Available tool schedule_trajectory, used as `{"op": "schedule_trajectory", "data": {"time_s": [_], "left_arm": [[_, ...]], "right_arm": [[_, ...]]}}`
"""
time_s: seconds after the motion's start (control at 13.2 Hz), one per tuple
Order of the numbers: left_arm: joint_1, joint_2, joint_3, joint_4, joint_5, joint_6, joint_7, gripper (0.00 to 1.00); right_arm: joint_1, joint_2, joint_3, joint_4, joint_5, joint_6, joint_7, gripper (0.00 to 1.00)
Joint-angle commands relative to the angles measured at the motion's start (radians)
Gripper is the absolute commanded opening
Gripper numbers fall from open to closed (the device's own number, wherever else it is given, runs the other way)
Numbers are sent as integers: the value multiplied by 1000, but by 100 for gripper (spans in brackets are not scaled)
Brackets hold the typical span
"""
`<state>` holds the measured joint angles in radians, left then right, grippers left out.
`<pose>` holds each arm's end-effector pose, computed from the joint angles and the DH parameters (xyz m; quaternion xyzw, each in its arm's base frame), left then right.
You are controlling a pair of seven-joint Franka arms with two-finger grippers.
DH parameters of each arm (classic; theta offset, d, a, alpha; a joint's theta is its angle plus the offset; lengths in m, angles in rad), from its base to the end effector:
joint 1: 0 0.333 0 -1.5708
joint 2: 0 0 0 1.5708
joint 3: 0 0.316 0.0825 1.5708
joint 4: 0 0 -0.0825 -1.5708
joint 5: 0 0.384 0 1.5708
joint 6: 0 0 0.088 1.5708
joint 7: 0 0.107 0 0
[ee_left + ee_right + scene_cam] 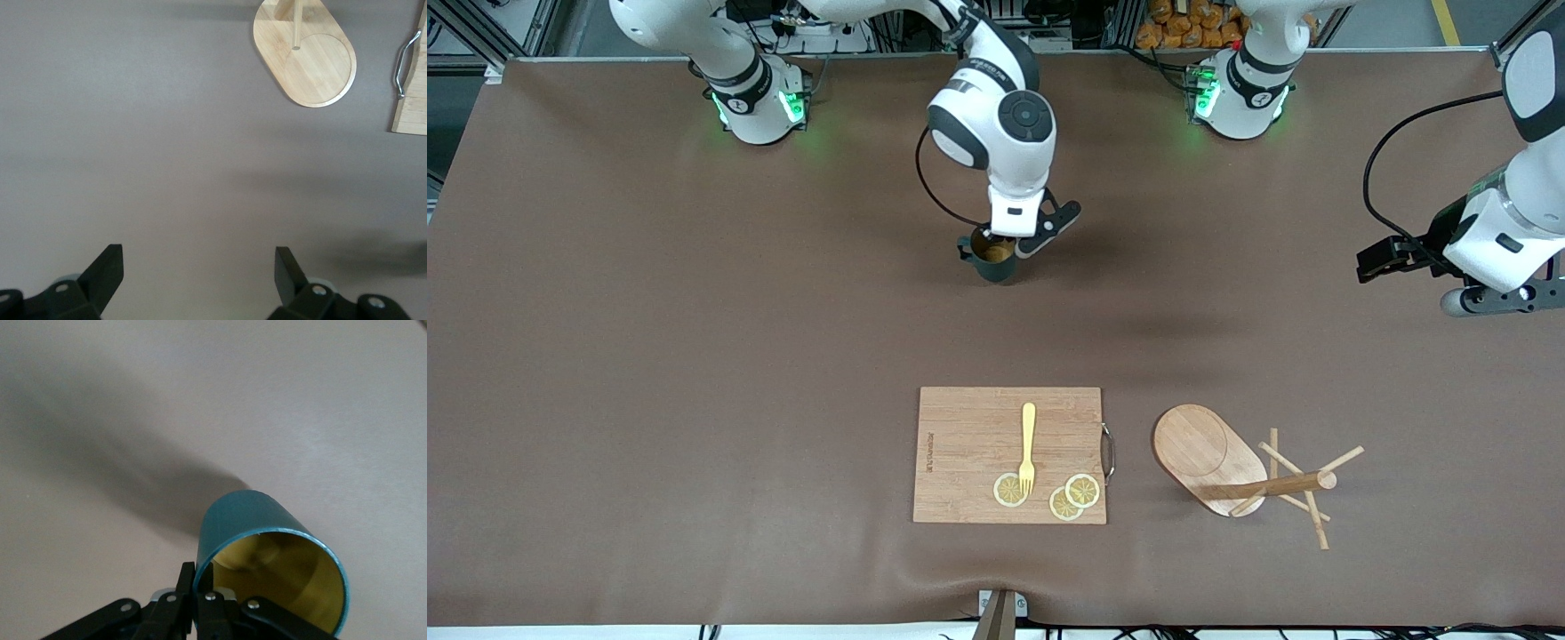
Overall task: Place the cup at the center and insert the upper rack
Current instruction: 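Carry the teal mug with the right gripper toward the table middle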
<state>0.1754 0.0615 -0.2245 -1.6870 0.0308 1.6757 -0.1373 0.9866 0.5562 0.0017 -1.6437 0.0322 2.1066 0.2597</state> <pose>0.5736 -0.0221 0.5444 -0.9985 -0.0419 0.0347 0.0117 0.3694 0.5633 0.2839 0.9364 0.3475 -0.0460 0.0160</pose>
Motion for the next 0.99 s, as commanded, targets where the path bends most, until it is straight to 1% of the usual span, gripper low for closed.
{"op": "schedule_trajectory", "data": {"time_s": [0.0,0.23,0.53,0.68,0.91], "left_arm": [[15,-8,-6,-2,-15,9,-5,100],[16,-8,-6,-2,-17,7,7,100],[13,-9,-15,-2,-9,2,-5,100],[13,-8,-13,0,-9,2,-2,100],[12,-11,-13,-2,-3,4,-2,100]], "right_arm": [[43,47,-14,56,-8,-11,53,0],[76,59,-14,67,-9,-10,137,0],[89,67,-14,73,-12,-11,231,0],[89,70,-14,71,-49,-10,236,0],[90,82,-14,71,-63,-10,236,0]]}}
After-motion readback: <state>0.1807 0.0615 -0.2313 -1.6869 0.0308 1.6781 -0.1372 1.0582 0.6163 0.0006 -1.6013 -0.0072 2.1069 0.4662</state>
